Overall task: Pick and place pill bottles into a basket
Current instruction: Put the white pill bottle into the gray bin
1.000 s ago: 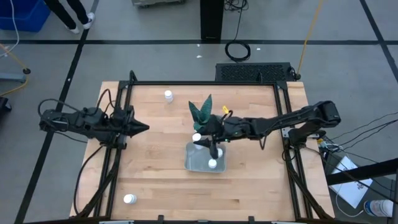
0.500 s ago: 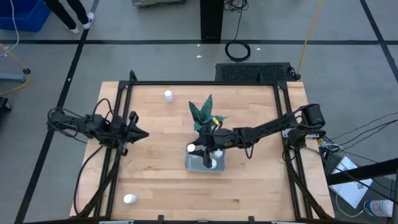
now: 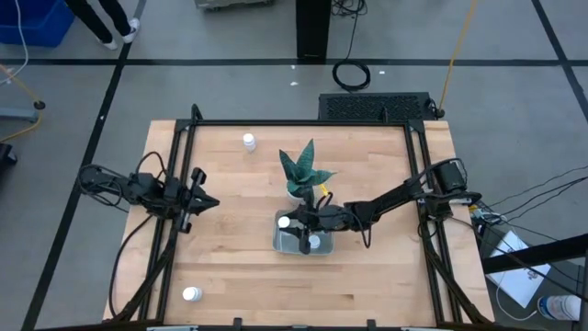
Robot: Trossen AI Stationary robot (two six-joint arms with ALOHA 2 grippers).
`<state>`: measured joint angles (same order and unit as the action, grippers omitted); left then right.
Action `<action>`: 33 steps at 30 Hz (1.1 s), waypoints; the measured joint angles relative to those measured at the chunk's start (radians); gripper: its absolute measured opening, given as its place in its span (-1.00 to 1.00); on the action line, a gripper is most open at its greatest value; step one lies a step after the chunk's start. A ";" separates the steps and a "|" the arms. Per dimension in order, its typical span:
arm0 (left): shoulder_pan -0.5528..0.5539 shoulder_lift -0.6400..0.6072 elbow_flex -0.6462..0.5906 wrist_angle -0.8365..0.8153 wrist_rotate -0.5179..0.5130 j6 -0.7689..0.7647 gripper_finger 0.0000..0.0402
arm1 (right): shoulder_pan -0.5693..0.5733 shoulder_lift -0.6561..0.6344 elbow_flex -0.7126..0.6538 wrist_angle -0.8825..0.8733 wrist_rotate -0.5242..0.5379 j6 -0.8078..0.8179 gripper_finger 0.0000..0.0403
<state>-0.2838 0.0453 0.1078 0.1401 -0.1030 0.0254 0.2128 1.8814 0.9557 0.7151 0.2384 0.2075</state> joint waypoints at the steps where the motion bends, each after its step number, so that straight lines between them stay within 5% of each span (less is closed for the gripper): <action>1: 0.000 0.001 -0.004 0.000 -0.006 -0.001 -0.87 | 0.003 0.004 -0.003 -0.002 0.001 0.000 -0.26; 33: 0.001 -0.003 -0.071 0.075 0.009 -0.035 -0.87 | -0.004 0.098 -0.003 0.052 0.020 0.070 -0.12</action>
<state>-0.2829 0.0425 0.0364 0.2150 -0.0940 -0.0101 0.2089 1.9793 0.9527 0.7668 0.2588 0.2771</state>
